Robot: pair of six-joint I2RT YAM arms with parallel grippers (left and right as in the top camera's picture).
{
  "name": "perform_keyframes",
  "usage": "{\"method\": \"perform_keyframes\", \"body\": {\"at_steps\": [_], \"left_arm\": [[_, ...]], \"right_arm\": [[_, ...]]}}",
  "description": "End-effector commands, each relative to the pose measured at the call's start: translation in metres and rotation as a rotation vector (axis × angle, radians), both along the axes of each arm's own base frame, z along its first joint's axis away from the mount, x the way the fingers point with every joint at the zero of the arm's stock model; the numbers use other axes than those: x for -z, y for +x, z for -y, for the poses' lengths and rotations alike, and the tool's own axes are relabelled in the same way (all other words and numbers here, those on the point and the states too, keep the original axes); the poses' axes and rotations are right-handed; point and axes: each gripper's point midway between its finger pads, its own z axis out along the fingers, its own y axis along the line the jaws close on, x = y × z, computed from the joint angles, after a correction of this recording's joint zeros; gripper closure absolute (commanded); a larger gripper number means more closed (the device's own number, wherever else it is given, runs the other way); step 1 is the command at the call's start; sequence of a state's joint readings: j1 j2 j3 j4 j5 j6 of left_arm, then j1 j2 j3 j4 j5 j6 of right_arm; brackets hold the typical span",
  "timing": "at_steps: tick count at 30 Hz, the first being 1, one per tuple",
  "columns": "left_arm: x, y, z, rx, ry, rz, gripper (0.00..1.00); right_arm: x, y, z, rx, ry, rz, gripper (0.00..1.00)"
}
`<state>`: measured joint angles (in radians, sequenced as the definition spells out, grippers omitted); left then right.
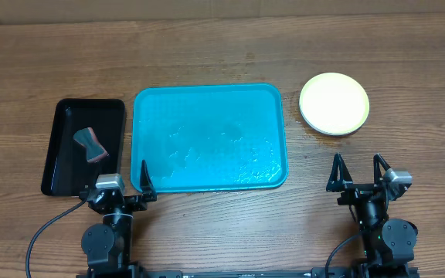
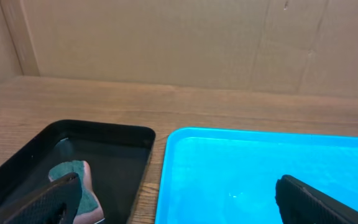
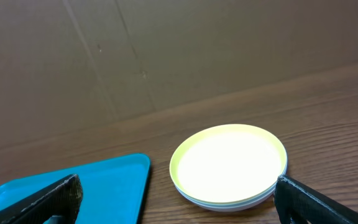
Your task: Clean dirty plates on tray and stack at the side
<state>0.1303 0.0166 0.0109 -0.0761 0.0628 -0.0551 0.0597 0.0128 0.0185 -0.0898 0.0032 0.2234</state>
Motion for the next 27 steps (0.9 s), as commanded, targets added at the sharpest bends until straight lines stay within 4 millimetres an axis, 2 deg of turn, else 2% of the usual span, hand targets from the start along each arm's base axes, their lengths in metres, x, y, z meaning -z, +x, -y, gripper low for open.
{"method": "perform_keyframes", "body": {"at_steps": [1,27], "left_arm": [[0.0010,-0.0005,-0.0013,-0.009,0.027,0.001,0.00],[-0.0002,-0.0002,0.0008,0.003,0.027,0.006,0.00]], "right_arm": [[0.0012,-0.0001,-0.0016,-0.008,-0.007,0.007,0.00],[0.0012,-0.0001,-0.0016,-0.008,-0.007,0.007,0.00]]}}
